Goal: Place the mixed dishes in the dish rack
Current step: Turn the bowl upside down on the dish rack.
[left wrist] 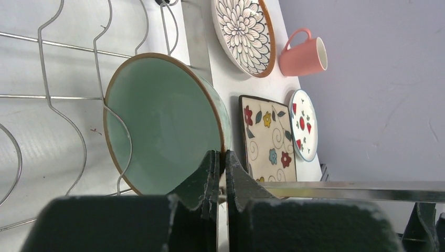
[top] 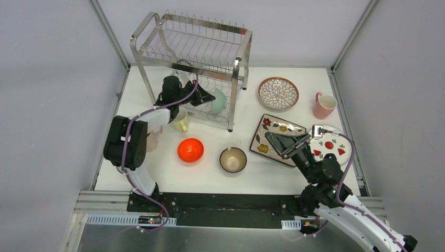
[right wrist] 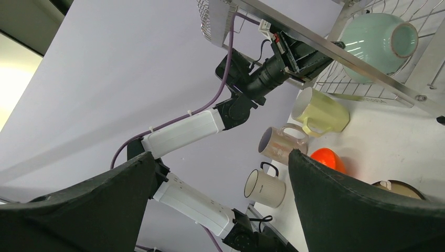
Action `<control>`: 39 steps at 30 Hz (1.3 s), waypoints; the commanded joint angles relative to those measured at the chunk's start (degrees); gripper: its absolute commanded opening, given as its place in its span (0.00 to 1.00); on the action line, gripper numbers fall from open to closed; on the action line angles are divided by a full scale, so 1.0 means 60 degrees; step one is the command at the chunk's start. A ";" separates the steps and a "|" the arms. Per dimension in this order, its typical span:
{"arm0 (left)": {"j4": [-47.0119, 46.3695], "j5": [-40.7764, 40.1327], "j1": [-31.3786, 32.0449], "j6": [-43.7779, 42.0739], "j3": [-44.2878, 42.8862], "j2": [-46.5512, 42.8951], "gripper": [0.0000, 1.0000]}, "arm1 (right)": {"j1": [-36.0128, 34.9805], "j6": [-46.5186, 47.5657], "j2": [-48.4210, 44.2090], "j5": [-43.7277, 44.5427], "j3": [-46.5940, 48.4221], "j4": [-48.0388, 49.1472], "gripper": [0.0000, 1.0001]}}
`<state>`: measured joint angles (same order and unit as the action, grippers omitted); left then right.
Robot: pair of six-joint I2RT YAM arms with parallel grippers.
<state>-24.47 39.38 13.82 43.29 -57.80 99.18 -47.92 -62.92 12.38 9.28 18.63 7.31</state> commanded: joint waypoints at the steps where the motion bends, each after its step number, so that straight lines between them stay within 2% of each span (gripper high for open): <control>1: 0.0522 -0.0720 -0.0239 0.0376 0.0305 -0.0350 0.00 | 0.0003 0.0161 -0.0125 0.0103 0.0146 0.0097 1.00; 12: 0.1191 -0.1422 -0.0557 0.0468 0.0631 -0.0704 0.00 | 0.0005 0.0151 -0.0393 0.0109 0.0132 -0.0120 1.00; 16: 0.1858 -0.1799 -0.0654 0.0302 0.0600 -0.0731 0.00 | 0.0003 0.0157 -0.0474 0.0094 0.0146 -0.0183 1.00; 20: 0.2971 -0.2736 -0.0687 -0.0068 0.0471 -0.0921 0.01 | 0.0005 0.0155 -0.0586 0.0098 0.0176 -0.0311 1.00; 26: 0.3948 -0.3656 -0.0693 -0.0422 0.0316 -0.1344 0.09 | -0.0004 0.0161 -0.0725 0.0140 0.0176 -0.0456 1.00; 28: 0.4384 -0.4000 -0.0693 -0.0473 0.0201 -0.1444 0.15 | 0.0002 0.0146 -0.0706 0.0124 0.0176 -0.0457 1.00; 34: 0.5166 -0.4315 -0.0692 -0.0858 -0.0212 -0.1589 0.24 | 0.0003 0.0142 -0.0717 0.0072 0.0205 -0.0469 1.00; 39: 0.5207 -0.4065 -0.0693 -0.0969 -0.0218 -0.1865 0.32 | 0.0003 0.0130 -0.0723 0.0065 0.0191 -0.0501 1.00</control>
<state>3.99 16.36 10.02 39.99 -57.71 90.61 -47.92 -62.85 8.67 9.69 18.63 3.53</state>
